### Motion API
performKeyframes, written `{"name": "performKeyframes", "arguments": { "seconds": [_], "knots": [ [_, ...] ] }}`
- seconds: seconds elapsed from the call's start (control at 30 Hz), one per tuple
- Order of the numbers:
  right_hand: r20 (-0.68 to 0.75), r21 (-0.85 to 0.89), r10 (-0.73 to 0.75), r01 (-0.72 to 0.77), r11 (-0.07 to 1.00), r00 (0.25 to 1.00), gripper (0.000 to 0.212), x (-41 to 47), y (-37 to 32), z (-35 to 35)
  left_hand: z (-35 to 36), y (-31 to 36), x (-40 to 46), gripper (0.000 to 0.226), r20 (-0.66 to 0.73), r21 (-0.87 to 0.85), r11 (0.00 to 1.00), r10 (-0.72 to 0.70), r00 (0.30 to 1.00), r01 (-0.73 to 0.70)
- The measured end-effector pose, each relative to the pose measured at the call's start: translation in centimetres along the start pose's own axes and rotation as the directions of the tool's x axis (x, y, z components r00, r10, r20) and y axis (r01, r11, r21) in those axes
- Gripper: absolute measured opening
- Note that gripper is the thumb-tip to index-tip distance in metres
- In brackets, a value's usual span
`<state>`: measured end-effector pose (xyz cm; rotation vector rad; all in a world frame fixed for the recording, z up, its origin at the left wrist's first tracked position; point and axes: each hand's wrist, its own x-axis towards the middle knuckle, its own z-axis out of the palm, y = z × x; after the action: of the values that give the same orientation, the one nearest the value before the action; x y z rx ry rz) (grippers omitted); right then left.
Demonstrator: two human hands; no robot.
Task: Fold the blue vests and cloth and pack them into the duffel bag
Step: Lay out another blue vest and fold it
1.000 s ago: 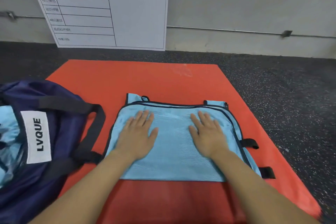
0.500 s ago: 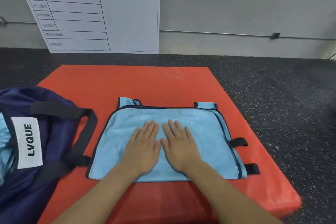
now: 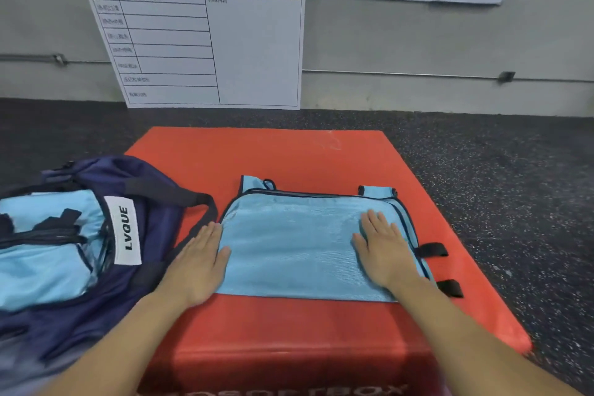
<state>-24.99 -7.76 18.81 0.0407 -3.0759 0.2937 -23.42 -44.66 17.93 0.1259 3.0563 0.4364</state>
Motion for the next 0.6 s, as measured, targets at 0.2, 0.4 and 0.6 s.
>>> {"name": "performKeyframes", "arguments": {
  "seconds": [0.2, 0.4, 0.6],
  "knots": [
    [0.068, 0.112, -0.407, 0.398, 0.911, 0.911, 0.083, -2.6, -9.6, 2.5, -1.5, -0.4, -3.4, 0.059, 0.004, -0.048, 0.996, -0.07, 0.998, 0.07],
    [0.102, 0.147, -0.59, 0.574, 0.805, 0.801, 0.072, -4.3, -15.1, 4.4, -1.9, -1.4, -4.0, 0.082, 0.03, -0.064, 0.998, 0.024, 0.999, -0.022],
    [0.067, 0.177, -0.618, 0.6, 0.78, 0.783, 0.075, -3.4, -17.5, 4.8, -1.9, -1.3, -3.2, 0.079, -0.003, -0.148, 0.983, 0.106, 0.994, -0.105]
  ]
}}
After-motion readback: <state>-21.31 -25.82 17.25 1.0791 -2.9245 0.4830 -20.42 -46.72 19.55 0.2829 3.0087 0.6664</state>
